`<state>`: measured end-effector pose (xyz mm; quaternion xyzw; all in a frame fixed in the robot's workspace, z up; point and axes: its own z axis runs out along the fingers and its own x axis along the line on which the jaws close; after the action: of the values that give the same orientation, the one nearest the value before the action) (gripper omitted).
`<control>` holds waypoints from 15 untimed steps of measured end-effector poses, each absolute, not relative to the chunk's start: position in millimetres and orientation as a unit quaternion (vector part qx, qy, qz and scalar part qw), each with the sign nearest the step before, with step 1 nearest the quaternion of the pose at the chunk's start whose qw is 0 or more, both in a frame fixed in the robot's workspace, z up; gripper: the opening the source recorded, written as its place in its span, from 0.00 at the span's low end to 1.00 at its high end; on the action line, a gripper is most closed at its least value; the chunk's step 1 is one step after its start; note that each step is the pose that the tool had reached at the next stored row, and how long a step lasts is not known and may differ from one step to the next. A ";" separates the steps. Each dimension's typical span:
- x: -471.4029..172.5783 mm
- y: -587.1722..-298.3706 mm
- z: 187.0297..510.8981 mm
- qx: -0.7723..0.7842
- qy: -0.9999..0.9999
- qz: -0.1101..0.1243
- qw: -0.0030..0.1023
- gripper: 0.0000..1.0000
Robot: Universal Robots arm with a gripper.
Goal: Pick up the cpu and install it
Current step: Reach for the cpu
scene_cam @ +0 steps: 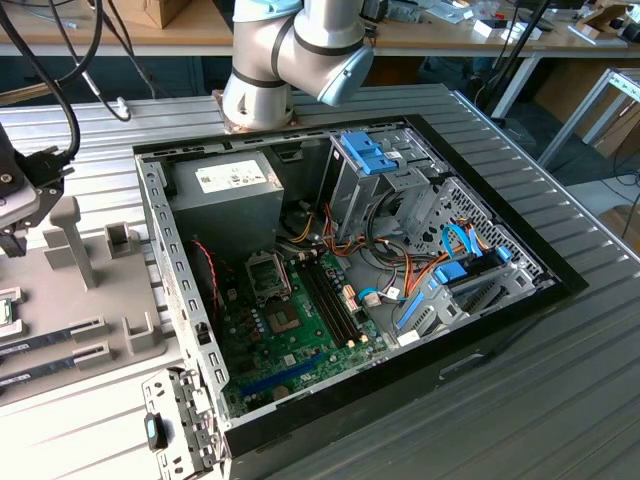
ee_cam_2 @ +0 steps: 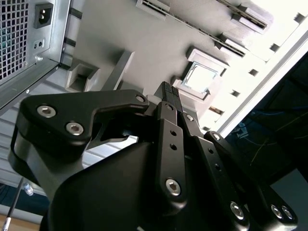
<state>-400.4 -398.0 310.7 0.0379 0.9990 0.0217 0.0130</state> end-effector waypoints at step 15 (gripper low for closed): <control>-400.4 -398.0 302.1 0.038 0.999 0.022 0.013 0.11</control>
<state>-400.4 -398.0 302.1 0.0379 0.9990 0.0217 0.0131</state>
